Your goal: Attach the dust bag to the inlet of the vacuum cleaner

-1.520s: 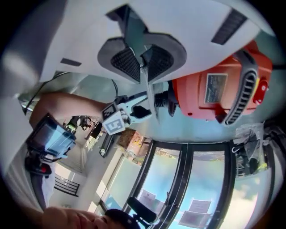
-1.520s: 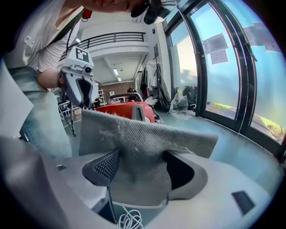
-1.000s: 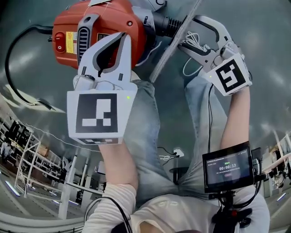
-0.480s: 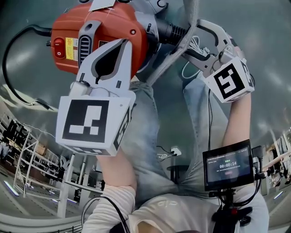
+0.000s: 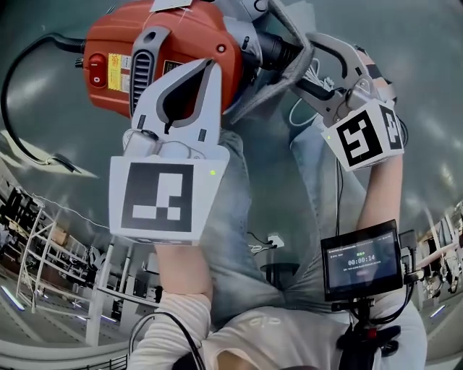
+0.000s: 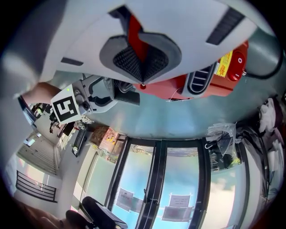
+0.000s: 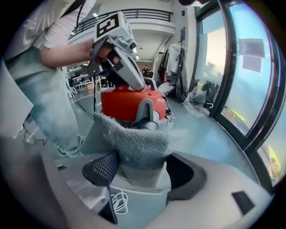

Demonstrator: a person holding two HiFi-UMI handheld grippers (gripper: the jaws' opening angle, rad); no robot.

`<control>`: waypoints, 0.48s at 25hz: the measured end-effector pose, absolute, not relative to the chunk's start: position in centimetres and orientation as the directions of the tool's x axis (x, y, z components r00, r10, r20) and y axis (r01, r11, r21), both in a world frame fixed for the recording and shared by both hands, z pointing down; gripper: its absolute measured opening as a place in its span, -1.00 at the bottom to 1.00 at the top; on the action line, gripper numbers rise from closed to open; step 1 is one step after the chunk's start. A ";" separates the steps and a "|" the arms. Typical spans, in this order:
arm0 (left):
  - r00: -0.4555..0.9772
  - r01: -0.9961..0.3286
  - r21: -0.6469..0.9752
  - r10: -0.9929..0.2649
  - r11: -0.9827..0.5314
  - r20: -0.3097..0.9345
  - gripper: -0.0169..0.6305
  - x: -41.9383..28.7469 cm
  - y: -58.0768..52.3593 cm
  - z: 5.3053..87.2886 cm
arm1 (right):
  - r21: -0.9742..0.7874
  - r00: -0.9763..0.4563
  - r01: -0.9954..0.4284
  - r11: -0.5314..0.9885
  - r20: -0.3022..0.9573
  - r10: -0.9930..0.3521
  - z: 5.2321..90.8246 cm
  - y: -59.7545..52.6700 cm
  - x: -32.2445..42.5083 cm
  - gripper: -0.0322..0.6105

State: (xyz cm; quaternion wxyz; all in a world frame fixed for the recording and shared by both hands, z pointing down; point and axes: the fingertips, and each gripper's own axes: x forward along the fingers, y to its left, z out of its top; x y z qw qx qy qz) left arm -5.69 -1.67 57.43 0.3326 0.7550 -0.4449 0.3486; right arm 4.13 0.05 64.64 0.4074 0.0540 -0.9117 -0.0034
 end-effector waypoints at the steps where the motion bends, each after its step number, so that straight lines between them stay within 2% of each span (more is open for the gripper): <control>1: 0.360 -0.905 0.192 -0.441 -0.380 0.822 -0.93 -5.3 -1.9 57.7 | 0.017 -0.673 -0.123 0.992 0.733 -0.096 64.9 -0.4 4.7 0.14; 3: 0.360 -0.907 0.195 -0.444 -0.374 0.821 -0.93 -4.7 -2.6 58.3 | -0.063 -0.681 -0.161 0.985 0.730 -0.065 65.5 -1.3 6.0 0.15; 6: 0.360 -0.908 0.197 -0.448 -0.370 0.818 -0.93 -4.4 -2.9 58.8 | -0.143 -0.618 -0.156 0.977 0.786 0.016 66.1 -0.9 7.8 0.14; 7: 0.361 -0.908 0.202 -0.444 -0.366 0.820 -0.93 -4.4 -2.9 58.8 | -0.149 -0.592 -0.146 0.978 0.805 0.034 66.0 -0.6 8.1 0.13; 9: 0.364 -0.908 0.211 -0.434 -0.362 0.824 -0.93 -4.6 -2.7 59.0 | -0.134 -0.552 -0.131 0.982 0.833 0.040 66.1 -0.2 8.1 -0.04; 12: 0.375 -0.900 0.206 -0.441 -0.384 0.815 -0.93 -5.0 -3.0 59.6 | -0.061 -0.484 -0.134 0.989 0.875 -0.011 67.3 -0.7 7.4 -0.04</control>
